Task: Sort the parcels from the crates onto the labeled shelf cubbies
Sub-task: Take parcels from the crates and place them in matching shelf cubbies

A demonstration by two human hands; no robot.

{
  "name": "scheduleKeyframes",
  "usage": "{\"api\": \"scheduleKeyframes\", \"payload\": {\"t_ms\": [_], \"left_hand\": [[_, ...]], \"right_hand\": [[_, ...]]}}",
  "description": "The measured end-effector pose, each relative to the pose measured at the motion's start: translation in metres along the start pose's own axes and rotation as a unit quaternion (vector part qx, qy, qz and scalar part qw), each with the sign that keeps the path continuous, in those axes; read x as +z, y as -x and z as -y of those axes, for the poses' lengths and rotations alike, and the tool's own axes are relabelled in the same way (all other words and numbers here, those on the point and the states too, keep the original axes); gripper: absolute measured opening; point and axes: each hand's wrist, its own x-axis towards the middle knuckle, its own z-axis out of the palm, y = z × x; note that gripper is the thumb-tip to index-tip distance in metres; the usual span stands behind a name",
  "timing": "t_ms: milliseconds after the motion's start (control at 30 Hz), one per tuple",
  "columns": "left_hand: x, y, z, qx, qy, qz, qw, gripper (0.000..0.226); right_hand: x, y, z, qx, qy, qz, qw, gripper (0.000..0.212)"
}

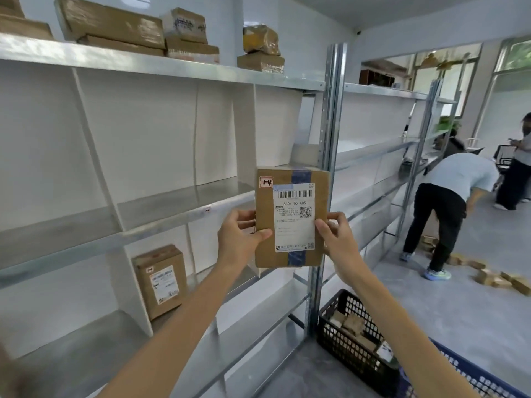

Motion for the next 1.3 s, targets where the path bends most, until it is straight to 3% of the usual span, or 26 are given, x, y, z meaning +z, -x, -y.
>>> {"api": "scheduleKeyframes", "payload": {"t_ms": [600, 933, 1167, 1300], "left_hand": [[0.224, -0.144, 0.031, 0.064, -0.043, 0.079, 0.994, 0.038], [0.277, -0.268, 0.058, 0.095, -0.002, 0.067, 0.993, 0.044], [0.274, -0.356, 0.072, 0.118, -0.047, 0.028, 0.991, 0.071], [0.259, -0.399, 0.087, 0.095, -0.075, 0.008, 0.993, 0.072]], "right_hand": [[-0.149, -0.169, -0.067, -0.013, 0.021, -0.065, 0.998, 0.023], [-0.137, -0.341, -0.099, -0.007, 0.044, -0.062, 0.997, 0.024], [-0.092, -0.437, -0.12, -0.017, -0.042, -0.021, 0.999, 0.026], [-0.058, -0.481, -0.135, -0.003, -0.064, 0.01, 0.998, 0.027]]}}
